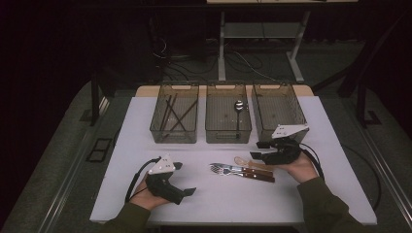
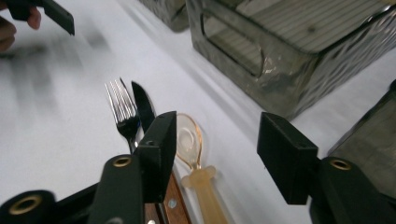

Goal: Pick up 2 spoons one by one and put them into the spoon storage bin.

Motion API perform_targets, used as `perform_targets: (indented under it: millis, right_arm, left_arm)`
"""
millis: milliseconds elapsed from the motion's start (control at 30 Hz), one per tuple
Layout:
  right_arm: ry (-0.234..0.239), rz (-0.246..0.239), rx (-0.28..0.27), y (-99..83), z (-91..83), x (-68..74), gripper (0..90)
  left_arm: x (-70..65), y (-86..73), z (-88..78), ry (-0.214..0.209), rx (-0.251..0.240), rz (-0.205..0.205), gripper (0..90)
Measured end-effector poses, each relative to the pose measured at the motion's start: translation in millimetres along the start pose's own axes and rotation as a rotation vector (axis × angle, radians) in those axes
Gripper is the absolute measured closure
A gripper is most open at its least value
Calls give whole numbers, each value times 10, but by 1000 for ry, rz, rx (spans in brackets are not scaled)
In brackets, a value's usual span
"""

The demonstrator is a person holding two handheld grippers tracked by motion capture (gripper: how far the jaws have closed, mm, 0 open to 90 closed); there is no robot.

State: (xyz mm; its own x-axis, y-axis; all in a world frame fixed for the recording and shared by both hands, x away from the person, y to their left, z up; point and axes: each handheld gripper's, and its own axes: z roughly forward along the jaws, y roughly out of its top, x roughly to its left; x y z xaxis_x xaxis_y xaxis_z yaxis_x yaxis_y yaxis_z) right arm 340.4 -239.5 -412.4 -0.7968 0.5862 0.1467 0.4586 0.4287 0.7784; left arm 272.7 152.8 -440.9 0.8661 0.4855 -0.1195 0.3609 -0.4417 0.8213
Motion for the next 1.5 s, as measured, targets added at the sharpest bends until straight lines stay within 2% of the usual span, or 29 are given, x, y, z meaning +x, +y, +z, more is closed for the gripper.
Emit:
perform_targets:
  millis: [333,433,600,900,1100,1300,1500]
  right_arm:
    - [-7,-55,111,-75,140,39,594]
    - [-11,-72,150,-106,157,38,629]
    - [-10,-91,187,-141,158,24,666]
    - [-5,-85,206,-251,64,-48,678]
    - [1,-74,210,-266,78,-65,687]
    - [11,-81,225,-287,122,-77,690]
    - [14,-112,221,-302,133,-84,698]
  left_arm:
    - [-10,2,9,-4,4,5,0]
    - [-8,2,10,-3,7,4,0]
    - [-12,3,9,-4,5,5,0]
    - [-11,2,14,-5,8,5,0]
    - [-11,3,15,-3,11,8,0]
    - [-13,1,19,-3,11,9,0]
    - [-16,0,25,-2,12,7,0]
